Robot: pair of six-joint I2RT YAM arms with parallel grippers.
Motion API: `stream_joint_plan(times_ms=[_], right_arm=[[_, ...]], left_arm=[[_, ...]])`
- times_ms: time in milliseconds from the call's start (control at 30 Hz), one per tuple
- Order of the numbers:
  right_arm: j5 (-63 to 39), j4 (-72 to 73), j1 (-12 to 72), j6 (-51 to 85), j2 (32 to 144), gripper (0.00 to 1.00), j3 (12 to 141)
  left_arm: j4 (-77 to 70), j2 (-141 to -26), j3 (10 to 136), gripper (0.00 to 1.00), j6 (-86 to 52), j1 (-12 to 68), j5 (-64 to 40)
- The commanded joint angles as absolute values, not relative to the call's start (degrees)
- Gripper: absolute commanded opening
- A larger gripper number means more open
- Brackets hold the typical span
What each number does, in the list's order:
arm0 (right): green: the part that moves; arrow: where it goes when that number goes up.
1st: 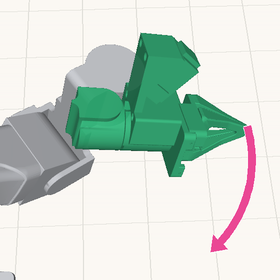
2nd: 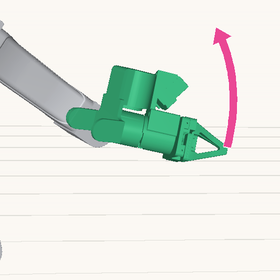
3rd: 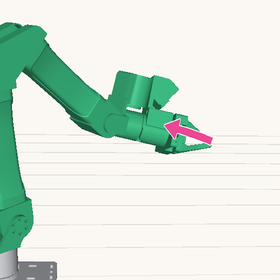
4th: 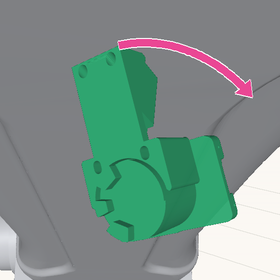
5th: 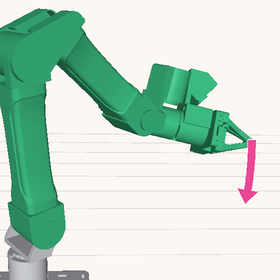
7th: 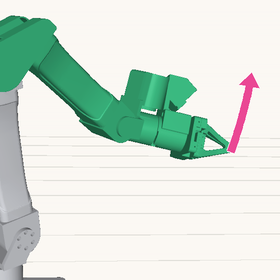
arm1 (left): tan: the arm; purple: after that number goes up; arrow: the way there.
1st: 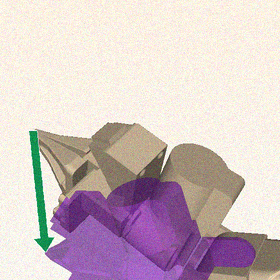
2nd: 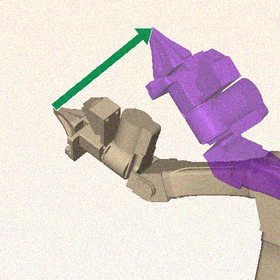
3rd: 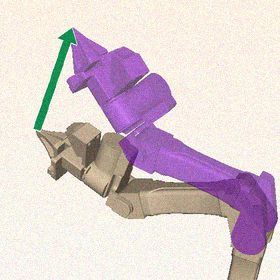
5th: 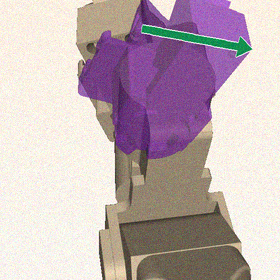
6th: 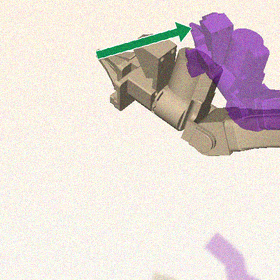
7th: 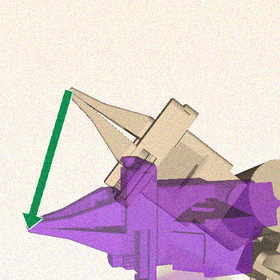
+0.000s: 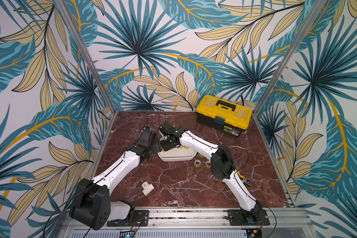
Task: Put the transparent tape into the storage box
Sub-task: Place the tape in the storage box.
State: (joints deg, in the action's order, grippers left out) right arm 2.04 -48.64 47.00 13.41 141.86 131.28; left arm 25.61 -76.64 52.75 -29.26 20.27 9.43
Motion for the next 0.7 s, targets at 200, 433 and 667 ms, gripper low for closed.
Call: stream_joint_plan(times_ms=[200, 433, 667], right_arm=[[4.06, -47.85, 47.24, 12.94, 145.2, 0.0, 132.9], [9.6, -48.21, 47.37, 12.75, 145.5, 0.0, 132.54], [12.27, -48.43, 47.31, 12.57, 146.12, 0.0, 132.58]], left_arm=[[26.26, -76.64, 52.04, 0.75, -29.71, 20.52, 9.32], [25.92, -77.06, 52.12, 0.75, -29.88, 20.6, 8.97], [25.75, -77.68, 52.39, 0.75, -29.97, 20.64, 8.84]])
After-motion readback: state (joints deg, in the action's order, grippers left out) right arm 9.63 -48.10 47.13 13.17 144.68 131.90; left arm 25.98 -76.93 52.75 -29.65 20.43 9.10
